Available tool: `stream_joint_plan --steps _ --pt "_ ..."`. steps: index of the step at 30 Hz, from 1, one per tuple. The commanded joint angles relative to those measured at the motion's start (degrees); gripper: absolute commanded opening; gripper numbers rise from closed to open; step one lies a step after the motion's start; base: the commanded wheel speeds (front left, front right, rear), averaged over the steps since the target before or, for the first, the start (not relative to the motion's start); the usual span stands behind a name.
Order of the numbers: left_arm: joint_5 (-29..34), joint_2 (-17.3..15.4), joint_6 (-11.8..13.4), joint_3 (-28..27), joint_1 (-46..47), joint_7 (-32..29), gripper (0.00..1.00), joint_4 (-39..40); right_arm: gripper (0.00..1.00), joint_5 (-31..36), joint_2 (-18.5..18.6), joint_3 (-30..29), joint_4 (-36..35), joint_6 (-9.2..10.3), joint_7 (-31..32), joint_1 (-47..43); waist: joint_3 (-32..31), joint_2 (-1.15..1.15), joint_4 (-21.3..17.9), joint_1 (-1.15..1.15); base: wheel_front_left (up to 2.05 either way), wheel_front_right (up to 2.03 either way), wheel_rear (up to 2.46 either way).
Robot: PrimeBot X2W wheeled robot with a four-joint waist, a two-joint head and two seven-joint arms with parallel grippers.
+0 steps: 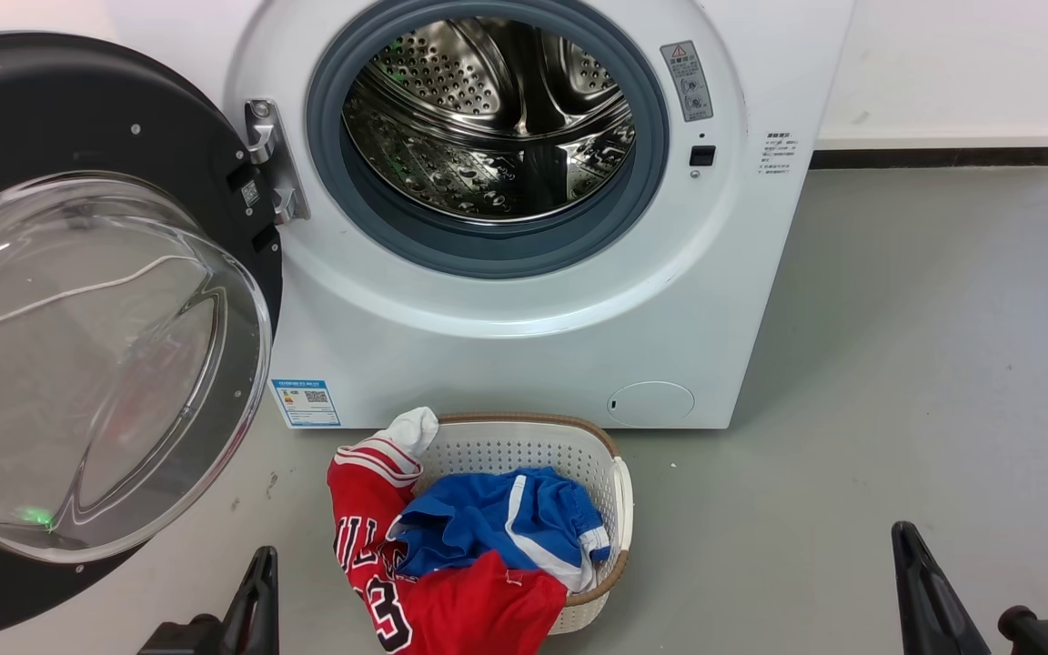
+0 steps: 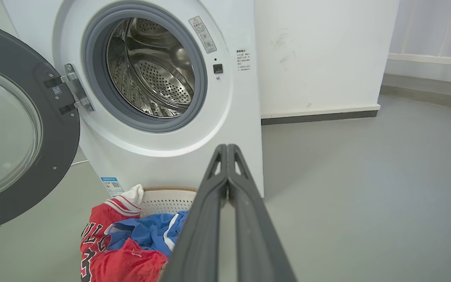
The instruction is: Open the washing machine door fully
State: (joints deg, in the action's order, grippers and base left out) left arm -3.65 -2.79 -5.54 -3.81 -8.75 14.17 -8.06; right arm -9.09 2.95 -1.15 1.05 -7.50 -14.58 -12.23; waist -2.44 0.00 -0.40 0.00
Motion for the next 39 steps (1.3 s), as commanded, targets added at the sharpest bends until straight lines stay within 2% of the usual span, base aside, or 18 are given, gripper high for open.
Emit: stream_joint_plan --steps 1,20,39 --pt "-2.4 -0.1 -0.1 -0.4 1.2 -0.6 0.0 0.3 0.0 -2.6 0.2 0.1 -0.6 0.0 0.2 0.6 0.0 0.0 0.0 0.0 0.0 0.0 0.0" --pt "-23.9 -0.1 -0.5 -0.8 4.6 -5.4 0.0 -0.9 0.0 -23.9 1.4 0.3 2.7 0.0 4.1 5.2 0.4 0.0 0.1 0.0 0.0 0.0 0.0" --pt "-40.2 -0.1 -1.0 -1.3 7.3 -9.2 0.0 -2.1 0.0 -39.8 1.9 0.0 5.2 0.0 7.5 8.6 0.8 0.0 0.1 0.0 0.0 0.0 0.0"
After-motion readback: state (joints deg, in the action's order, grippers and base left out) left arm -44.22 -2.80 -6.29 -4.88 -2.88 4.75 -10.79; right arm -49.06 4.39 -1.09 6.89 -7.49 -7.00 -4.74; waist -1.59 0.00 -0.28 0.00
